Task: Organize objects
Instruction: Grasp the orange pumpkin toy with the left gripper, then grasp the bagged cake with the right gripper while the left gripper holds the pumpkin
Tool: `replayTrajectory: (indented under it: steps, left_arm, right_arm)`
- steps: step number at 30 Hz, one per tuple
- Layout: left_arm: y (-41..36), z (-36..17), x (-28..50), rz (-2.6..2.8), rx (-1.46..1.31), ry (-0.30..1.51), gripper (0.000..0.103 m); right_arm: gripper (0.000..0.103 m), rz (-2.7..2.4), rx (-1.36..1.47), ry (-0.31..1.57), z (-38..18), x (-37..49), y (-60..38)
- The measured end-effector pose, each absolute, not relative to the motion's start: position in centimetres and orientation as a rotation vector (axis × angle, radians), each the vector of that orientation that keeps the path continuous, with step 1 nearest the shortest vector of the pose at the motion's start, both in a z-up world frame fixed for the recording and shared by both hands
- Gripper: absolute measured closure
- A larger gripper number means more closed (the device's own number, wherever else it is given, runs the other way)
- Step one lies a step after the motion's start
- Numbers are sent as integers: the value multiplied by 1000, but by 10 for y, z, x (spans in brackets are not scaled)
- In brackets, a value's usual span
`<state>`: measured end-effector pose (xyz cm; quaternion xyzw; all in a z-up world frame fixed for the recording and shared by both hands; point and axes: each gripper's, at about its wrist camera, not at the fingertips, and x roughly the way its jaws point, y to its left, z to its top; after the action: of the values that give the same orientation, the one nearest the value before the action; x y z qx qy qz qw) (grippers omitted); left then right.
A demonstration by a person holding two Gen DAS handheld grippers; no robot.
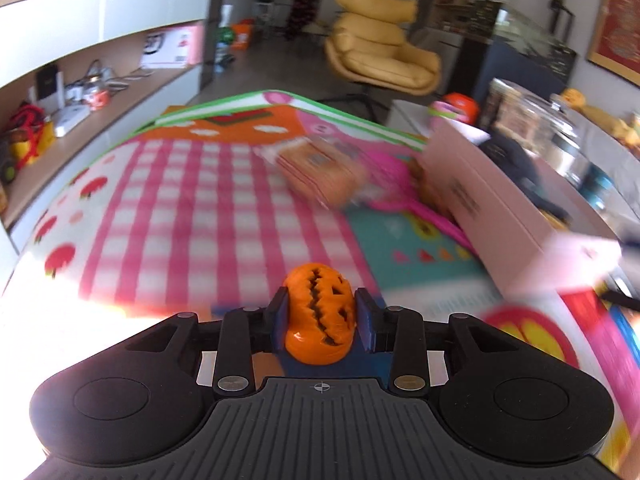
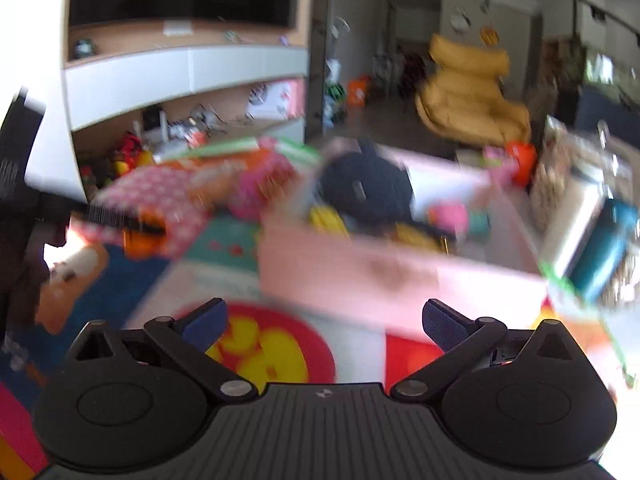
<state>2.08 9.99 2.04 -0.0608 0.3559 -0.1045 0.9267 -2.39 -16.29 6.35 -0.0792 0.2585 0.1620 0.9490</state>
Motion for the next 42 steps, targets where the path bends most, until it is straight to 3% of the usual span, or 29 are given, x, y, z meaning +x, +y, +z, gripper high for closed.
replayTrajectory:
  steps: [7,17,18,19,20,21,22,32,42]
  left_arm:
    - [111,16,-20,-284,-180,695,65]
    - [128,10,-24,-328,-268,658,65]
    - [132,9,-24,-334,-289,658,65]
    - [135,8,-23,-340,-310,658,65]
    - [137,8,-23,-345,-327,658,65]
    - [138,7,-22,-348,-339,659,65]
    - [139,7,-22,-349,-344,659,65]
    - [130,13,-24,-323,-320,687,65]
    - [83,29,-43,-380,-242,719,65]
  right_arm:
    - [0,491,-153,652,113,80,-85]
    - [0,417,-313,858,39,197,38]
    - [4,414,-326,875,33,197,42]
    - [21,429,-340,894,29,194,46]
    - [27,435,-367,901,27,188,49]
    - [46,447,-394,896,29,179,51]
    - [48,471,-405,895,33,170,51]
    - [49,571,-358,767,105,32,-41]
    - [45,551,-489,816,49,-66,-112]
